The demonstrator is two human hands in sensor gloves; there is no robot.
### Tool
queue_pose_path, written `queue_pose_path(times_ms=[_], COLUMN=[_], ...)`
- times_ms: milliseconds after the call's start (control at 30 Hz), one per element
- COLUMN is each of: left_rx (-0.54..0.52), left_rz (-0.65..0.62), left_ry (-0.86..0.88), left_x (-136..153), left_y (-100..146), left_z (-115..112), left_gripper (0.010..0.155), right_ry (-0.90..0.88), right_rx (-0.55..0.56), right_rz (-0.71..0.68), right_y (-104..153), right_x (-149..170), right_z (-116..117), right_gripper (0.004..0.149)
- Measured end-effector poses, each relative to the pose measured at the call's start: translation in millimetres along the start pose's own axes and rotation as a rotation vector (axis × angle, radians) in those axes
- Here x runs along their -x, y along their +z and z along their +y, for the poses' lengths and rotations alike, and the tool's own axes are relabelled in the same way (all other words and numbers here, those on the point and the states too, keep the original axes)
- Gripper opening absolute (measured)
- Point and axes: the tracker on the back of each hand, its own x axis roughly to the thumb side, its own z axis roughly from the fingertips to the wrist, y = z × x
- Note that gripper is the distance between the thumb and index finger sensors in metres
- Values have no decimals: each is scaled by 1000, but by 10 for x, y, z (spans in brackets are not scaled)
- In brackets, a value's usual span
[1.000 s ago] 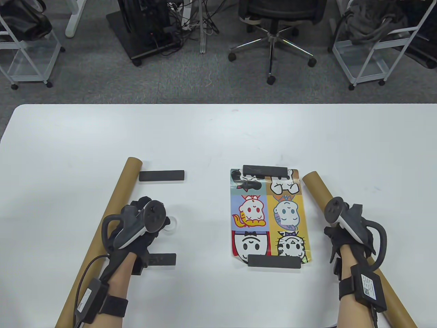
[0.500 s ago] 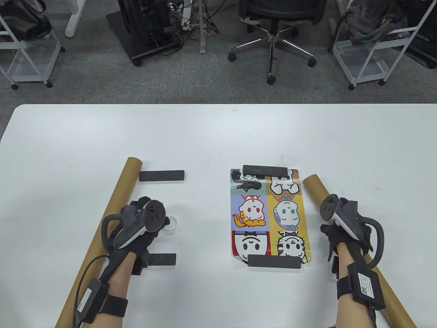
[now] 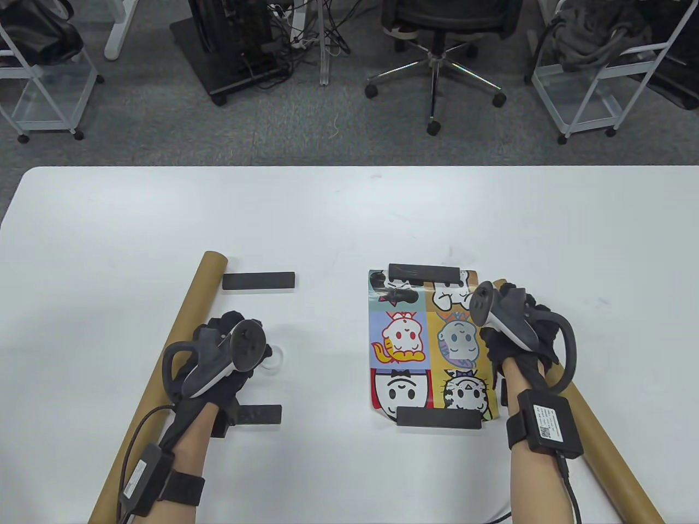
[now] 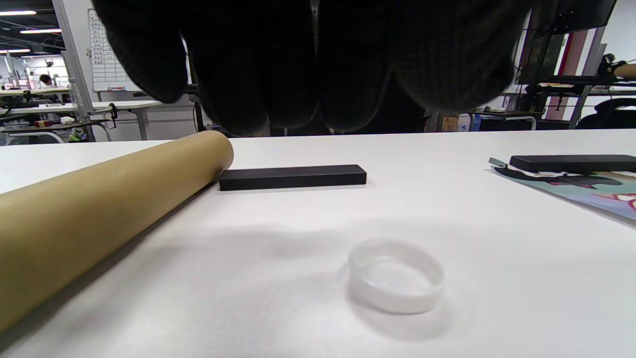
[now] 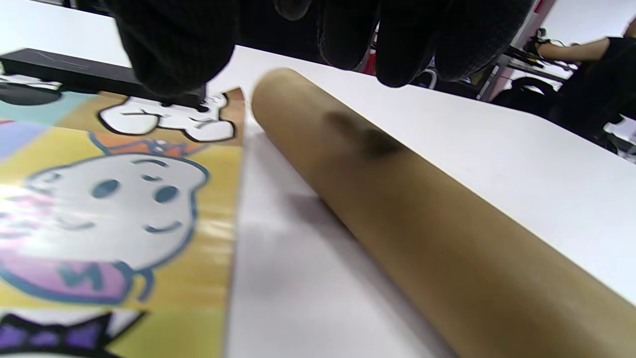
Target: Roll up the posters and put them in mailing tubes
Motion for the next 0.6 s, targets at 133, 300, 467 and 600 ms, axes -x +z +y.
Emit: queue_pose_path(times_ms=[133, 300, 467, 600], left_rx=[2, 6, 12, -5], left_rz=[-5, -13, -3, 15], left_ry=[-3, 10, -4, -42], left_x=[-19, -25, 3, 10], left_y=[1, 1, -1, 10], left_z=[-5, -9, -29, 6], left_gripper=[59, 59, 59, 59], right_ry=[40, 55, 65, 66], right_rx=[13, 22, 55, 57], right_rz=[-58, -114, -192, -231], right_y=[-88, -241, -419, -571], right_x=[-278, -537, -846, -1029], right_z=[-116, -246, -301, -302], right_gripper=[86, 80, 78, 77])
